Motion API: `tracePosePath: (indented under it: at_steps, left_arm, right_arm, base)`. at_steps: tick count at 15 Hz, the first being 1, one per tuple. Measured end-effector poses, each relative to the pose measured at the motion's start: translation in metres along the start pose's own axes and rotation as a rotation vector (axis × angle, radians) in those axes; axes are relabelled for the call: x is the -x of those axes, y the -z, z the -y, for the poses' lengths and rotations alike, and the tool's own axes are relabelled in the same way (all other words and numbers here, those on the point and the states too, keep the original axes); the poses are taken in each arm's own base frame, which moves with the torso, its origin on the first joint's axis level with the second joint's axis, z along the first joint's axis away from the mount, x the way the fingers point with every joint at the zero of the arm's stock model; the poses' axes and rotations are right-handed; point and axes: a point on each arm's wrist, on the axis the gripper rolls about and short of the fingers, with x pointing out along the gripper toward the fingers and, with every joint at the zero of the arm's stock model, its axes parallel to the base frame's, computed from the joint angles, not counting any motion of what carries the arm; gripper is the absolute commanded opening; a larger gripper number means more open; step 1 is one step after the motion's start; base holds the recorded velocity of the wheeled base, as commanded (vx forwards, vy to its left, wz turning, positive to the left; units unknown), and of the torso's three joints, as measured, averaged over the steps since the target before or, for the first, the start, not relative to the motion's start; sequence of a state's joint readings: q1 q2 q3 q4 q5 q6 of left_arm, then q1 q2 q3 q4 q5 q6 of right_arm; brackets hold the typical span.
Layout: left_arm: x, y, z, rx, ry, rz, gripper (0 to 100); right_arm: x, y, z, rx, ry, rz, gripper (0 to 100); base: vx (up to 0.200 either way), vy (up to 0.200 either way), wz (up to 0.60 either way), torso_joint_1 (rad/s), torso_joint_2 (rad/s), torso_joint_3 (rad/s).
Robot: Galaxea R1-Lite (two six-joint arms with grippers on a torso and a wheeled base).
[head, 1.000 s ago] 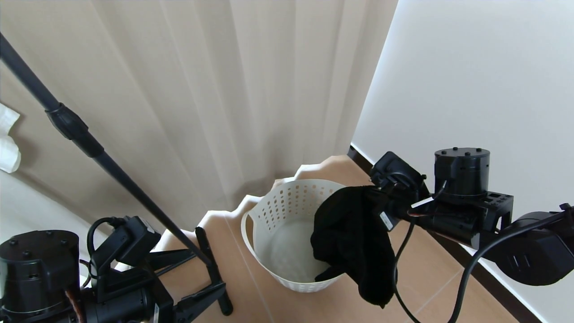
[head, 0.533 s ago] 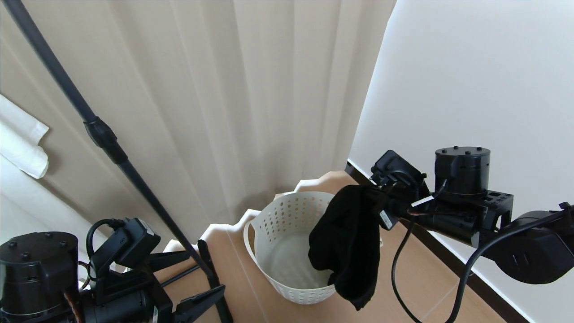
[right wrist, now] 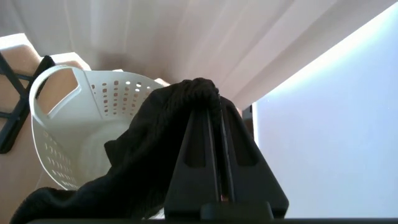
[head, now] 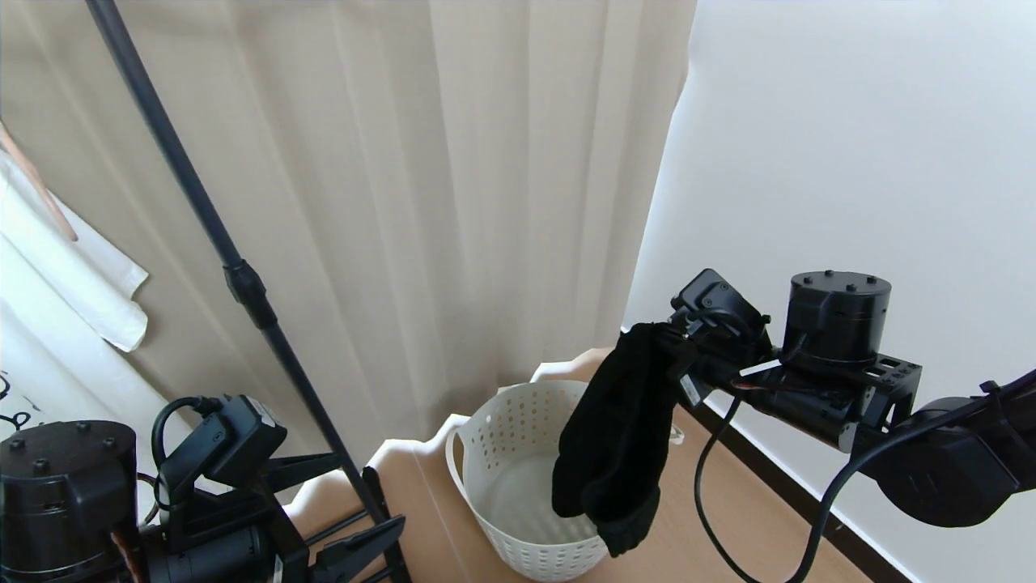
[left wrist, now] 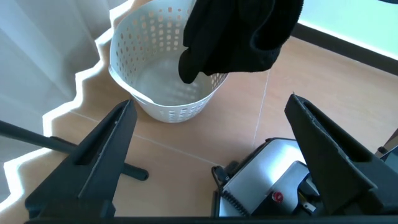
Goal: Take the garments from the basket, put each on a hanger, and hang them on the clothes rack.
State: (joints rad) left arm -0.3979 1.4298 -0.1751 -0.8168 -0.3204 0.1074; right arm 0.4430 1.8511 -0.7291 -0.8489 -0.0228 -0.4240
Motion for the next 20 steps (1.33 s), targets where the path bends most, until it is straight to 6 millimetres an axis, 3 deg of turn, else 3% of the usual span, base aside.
tracePosePath:
  at_steps: [11,20]
  left_arm:
    - [0.0004,0.0,0.0,0.0,0.0,0.001,100]
    - [0.0013,-0.0003,0.0003,-0.001,-0.001,0.005,100]
  right_arm:
    - [-0.0018,0.0015,-0.0007,0.0,-0.003,-0.004,0]
    - [-0.0022,0.0017,-0.0003,0.0,-0.002,-0.005,0]
  base:
    - [0.0,0.0,0.0,0.002,-0.01,0.102]
    - [0.0,0.0,0.0,0.127,-0.43,-0.221]
